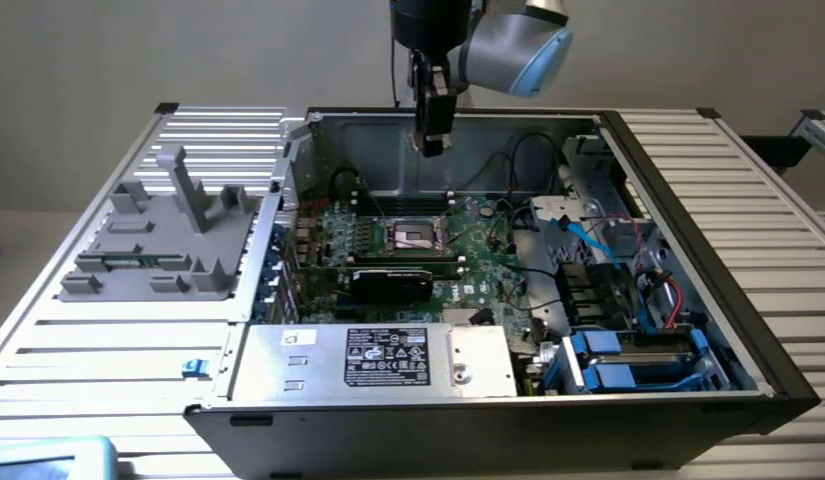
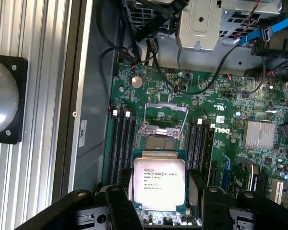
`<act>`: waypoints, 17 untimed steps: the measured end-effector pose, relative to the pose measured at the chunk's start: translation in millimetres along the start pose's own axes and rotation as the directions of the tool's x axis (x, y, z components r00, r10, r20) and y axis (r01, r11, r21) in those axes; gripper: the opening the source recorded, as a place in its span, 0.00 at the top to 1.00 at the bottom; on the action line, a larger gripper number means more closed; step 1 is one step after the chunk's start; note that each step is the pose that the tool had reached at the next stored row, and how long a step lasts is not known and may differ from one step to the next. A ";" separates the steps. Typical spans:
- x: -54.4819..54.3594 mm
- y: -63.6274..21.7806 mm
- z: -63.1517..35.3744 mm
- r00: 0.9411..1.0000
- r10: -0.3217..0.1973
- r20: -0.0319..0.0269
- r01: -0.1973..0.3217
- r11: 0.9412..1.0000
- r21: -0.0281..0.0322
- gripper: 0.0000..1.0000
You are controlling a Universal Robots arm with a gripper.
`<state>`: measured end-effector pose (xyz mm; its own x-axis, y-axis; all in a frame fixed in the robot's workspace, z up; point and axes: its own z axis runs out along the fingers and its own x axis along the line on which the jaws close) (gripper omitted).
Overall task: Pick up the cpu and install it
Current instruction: 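Place the cpu into insertion slot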
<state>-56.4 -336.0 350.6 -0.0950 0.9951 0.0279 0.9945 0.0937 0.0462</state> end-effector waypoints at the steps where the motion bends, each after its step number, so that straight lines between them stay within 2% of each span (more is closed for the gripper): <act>1: 0.0 0.0 0.0 1.000 0.000 0.000 0.000 1.000 0.000 0.46; 10: 0.1 -0.2 0.0 1.000 0.001 0.000 -0.001 1.000 0.000 0.46; 12: 0.1 -0.8 0.1 1.000 0.010 0.001 -0.010 1.000 -0.002 0.46; 17: 0.5 -5.6 1.9 0.999 0.034 0.002 -0.034 0.999 -0.003 0.46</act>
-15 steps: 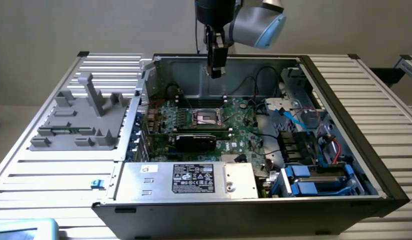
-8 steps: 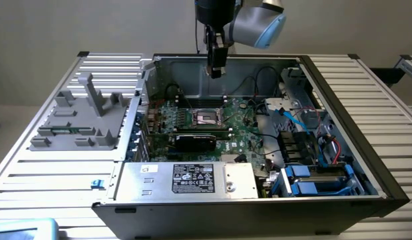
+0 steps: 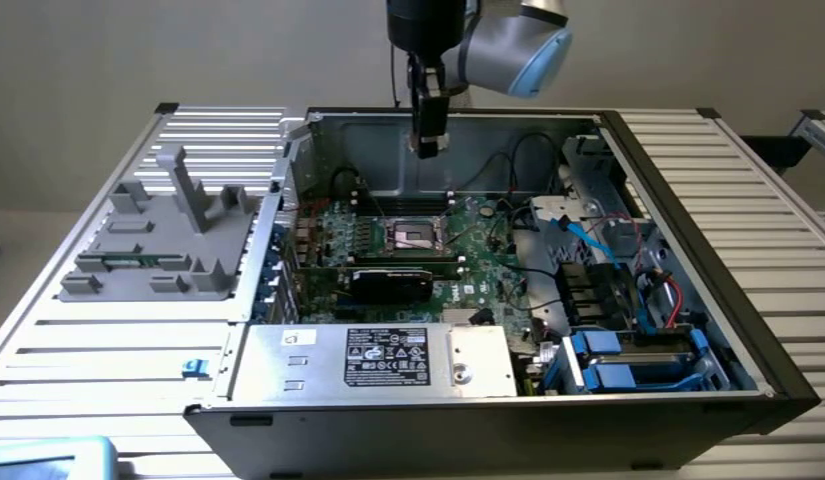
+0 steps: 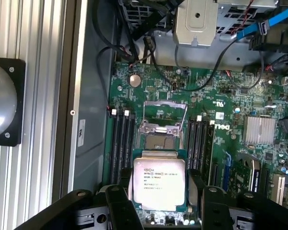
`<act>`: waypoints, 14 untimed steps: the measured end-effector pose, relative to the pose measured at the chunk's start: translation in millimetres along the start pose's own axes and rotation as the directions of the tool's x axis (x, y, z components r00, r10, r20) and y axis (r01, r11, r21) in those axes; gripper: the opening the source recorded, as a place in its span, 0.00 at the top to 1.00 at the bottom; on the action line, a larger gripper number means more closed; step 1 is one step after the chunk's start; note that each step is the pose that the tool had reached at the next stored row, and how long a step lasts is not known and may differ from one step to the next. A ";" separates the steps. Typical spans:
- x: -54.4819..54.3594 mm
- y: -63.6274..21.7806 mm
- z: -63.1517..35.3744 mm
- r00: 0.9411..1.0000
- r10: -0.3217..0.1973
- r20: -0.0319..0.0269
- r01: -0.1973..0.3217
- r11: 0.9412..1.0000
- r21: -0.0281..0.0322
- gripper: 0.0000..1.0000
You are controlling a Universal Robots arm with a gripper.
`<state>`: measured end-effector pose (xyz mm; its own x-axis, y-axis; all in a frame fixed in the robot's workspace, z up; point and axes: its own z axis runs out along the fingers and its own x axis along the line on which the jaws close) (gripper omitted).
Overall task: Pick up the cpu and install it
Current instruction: 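Place the cpu into insertion slot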
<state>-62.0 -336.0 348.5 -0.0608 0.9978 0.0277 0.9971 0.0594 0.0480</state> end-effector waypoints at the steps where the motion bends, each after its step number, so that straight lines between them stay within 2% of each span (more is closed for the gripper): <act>1: 0.1 -0.7 0.5 1.000 0.005 0.000 -0.005 1.000 0.000 0.46; 7: 1.2 -2.8 4.0 0.999 0.041 0.002 -0.041 0.999 -0.001 0.46; 14: 5.1 -2.6 5.5 0.999 0.043 0.002 -0.043 0.999 0.000 0.46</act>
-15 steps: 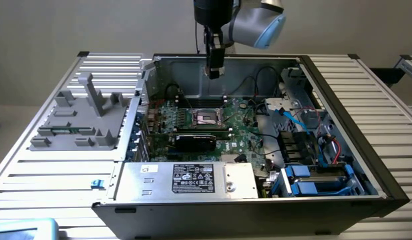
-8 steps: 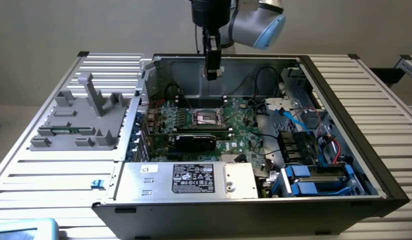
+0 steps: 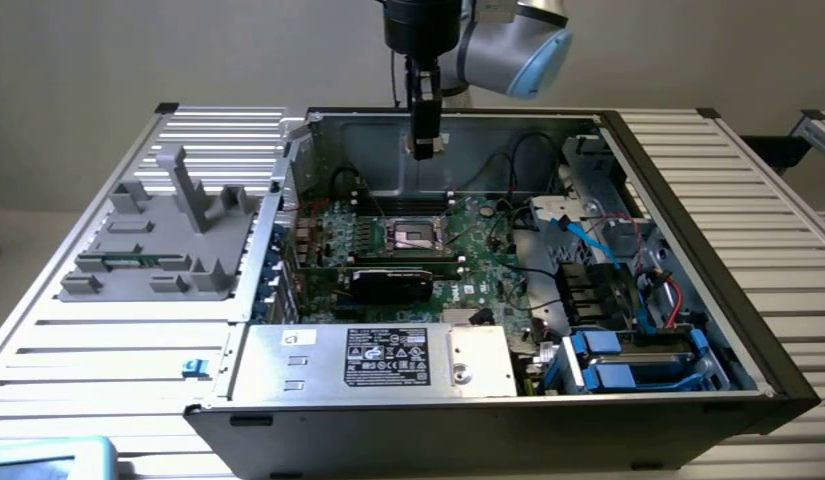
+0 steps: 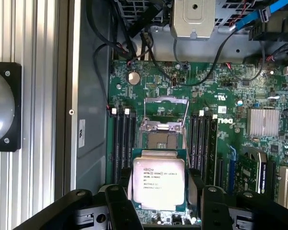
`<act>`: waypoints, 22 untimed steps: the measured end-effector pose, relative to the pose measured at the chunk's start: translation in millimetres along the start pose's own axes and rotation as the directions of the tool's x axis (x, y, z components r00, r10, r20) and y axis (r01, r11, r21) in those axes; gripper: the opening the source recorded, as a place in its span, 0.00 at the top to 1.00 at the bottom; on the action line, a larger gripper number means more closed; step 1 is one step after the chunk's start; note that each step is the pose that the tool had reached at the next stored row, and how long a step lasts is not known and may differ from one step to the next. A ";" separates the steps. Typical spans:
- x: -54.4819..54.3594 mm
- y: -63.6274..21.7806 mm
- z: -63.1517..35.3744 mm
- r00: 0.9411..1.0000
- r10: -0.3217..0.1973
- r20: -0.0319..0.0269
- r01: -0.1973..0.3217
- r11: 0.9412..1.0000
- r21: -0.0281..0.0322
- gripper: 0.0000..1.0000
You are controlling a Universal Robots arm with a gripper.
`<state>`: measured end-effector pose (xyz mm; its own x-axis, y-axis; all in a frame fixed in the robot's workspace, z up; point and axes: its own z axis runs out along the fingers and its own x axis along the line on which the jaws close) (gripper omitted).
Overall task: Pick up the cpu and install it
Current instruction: 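Place the cpu into insertion slot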
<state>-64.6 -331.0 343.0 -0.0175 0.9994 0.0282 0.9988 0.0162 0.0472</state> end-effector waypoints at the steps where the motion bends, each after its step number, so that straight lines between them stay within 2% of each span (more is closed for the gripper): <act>1: 0.0 0.0 0.0 1.000 0.000 0.000 0.000 1.000 0.000 0.46; 3: 0.0 0.0 0.2 1.000 0.000 0.000 0.000 1.000 0.000 0.46; 4: 0.0 0.0 0.5 1.000 0.002 -0.002 -0.002 1.000 0.000 0.46; 7: 0.0 -0.1 1.6 1.000 0.017 -0.015 -0.017 1.000 -0.001 0.46; 8: -0.1 -0.1 1.8 1.000 0.019 -0.017 -0.019 1.000 -0.001 0.46; 14: -0.2 -0.2 3.0 1.000 0.020 -0.017 -0.020 1.000 0.000 0.46; 15: -0.2 -0.2 4.3 1.000 0.020 -0.016 -0.020 1.000 0.000 0.46; 17: -0.2 -0.3 6.4 1.000 0.020 -0.009 -0.020 1.000 0.000 0.46; 21: -0.3 -0.6 9.3 1.000 0.019 0.015 -0.019 1.000 -0.001 0.46; 22: -0.3 -0.7 10.5 1.000 0.019 0.015 -0.018 1.000 -0.003 0.46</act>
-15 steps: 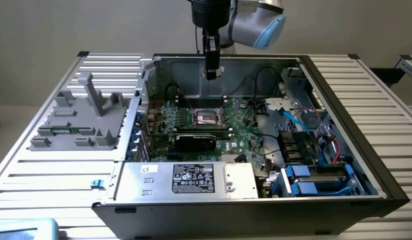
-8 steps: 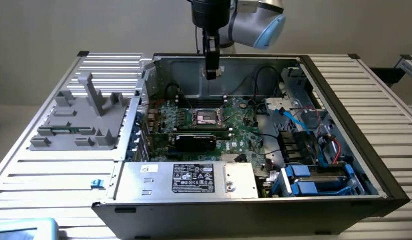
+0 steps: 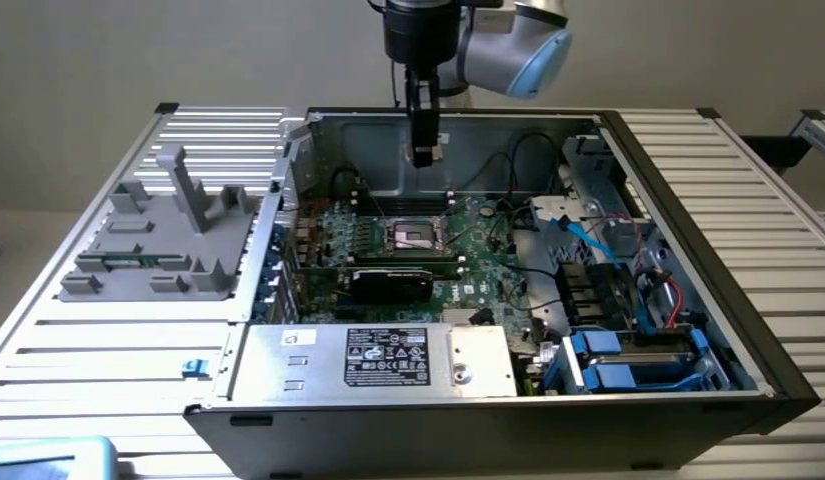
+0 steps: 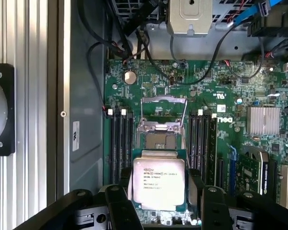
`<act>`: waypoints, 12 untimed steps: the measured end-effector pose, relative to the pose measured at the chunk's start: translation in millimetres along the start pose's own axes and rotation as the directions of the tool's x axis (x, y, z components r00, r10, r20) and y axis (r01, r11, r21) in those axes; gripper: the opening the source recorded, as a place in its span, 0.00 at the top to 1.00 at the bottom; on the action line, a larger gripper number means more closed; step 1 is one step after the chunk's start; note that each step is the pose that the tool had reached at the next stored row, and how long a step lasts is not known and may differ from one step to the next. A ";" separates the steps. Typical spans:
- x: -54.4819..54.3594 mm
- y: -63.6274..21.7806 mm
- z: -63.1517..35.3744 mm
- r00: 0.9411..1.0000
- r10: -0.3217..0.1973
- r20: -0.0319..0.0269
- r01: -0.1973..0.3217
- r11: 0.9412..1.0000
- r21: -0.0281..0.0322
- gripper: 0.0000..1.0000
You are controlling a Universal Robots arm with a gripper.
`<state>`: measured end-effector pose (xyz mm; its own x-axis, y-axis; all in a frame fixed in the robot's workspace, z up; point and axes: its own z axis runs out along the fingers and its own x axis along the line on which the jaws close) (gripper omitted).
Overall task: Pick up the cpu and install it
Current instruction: 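Place the cpu into insertion slot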
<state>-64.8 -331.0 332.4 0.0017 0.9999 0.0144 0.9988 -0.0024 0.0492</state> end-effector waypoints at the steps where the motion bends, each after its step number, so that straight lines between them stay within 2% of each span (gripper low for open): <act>1: 0.0 0.0 1.4 1.000 0.000 0.000 0.000 1.000 0.000 0.46; 12: -6.3 -1.1 20.9 1.000 0.010 -0.002 -0.010 1.000 -0.001 0.46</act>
<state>-64.8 -337.0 311.4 0.0112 0.9998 0.0168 0.9987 -0.0120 0.0499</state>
